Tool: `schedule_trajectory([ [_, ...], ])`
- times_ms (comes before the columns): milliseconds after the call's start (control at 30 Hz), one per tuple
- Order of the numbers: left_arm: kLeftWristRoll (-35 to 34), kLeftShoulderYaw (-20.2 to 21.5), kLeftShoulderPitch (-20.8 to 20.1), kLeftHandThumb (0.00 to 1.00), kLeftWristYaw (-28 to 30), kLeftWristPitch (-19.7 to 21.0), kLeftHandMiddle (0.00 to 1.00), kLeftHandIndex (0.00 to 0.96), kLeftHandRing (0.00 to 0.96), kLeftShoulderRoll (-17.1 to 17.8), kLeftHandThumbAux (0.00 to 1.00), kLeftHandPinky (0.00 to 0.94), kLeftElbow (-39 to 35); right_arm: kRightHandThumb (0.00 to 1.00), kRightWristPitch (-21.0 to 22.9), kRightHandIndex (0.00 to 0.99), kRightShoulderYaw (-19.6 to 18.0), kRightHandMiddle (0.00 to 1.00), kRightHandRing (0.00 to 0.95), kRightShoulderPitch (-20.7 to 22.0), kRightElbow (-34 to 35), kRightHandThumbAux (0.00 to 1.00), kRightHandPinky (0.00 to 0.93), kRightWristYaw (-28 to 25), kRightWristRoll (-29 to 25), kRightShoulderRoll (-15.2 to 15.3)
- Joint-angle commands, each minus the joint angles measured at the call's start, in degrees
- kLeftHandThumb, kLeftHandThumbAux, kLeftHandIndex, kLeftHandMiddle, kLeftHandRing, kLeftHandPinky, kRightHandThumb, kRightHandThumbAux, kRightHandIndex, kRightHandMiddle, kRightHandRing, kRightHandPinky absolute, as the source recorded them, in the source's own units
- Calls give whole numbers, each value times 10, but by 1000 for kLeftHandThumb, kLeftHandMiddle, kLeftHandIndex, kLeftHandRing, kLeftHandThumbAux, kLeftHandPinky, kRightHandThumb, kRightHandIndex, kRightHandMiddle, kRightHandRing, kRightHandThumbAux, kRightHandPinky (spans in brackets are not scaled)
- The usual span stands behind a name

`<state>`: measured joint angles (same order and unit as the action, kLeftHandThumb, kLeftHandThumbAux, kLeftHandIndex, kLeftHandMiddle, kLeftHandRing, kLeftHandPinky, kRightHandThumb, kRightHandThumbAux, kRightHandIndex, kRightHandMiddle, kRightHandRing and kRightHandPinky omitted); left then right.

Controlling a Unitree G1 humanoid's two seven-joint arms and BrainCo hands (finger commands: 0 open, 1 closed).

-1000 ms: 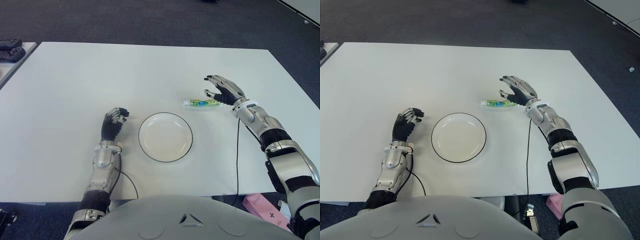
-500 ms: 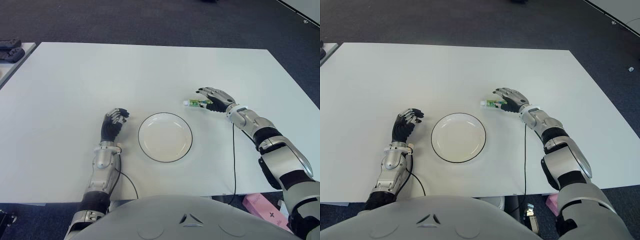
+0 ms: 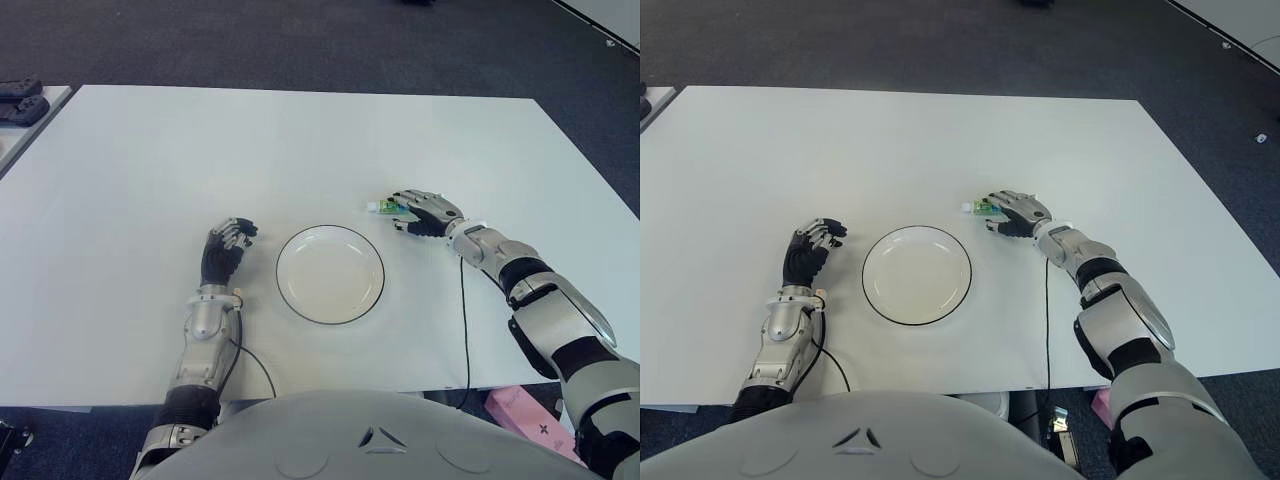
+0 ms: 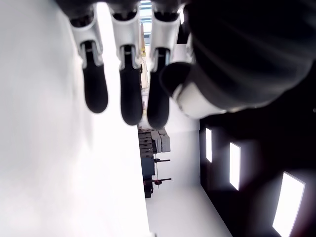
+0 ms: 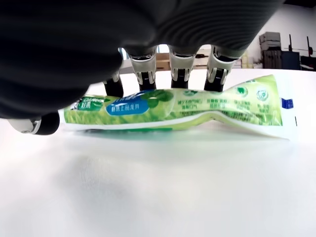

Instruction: Put the toothpaste on the table into the plate.

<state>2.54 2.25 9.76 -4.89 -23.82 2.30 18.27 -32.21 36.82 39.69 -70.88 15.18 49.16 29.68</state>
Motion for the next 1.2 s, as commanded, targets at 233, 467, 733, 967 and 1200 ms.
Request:
schedule_trajectory([
  [233,-1,3,19,720,-3,27,453,427,430,-5,723,427,-3,558,47,0,37,0,0,-24,-46,202,0,-29,18,-29],
  [467,3,4,24,721,-6,34,453,426,428,-4,723,423,-12,551,91,0,47,0,0,-31,-69,193,0,-36,18,-44],
  [733,11,6,34,721,-11,32,450,426,426,-2,723,421,-22,557,123,0,42,0,0,-38,-76,179,0,-49,6,-53],
  [967,14,10,39,720,-12,36,451,425,434,0,723,436,-27,568,151,0,28,0,0,-40,-81,193,0,-65,-13,-65],
  [1200,17,13,41,717,-11,31,453,425,437,1,723,435,-26,582,174,0,11,0,0,-46,-83,265,0,-66,-33,-74],
])
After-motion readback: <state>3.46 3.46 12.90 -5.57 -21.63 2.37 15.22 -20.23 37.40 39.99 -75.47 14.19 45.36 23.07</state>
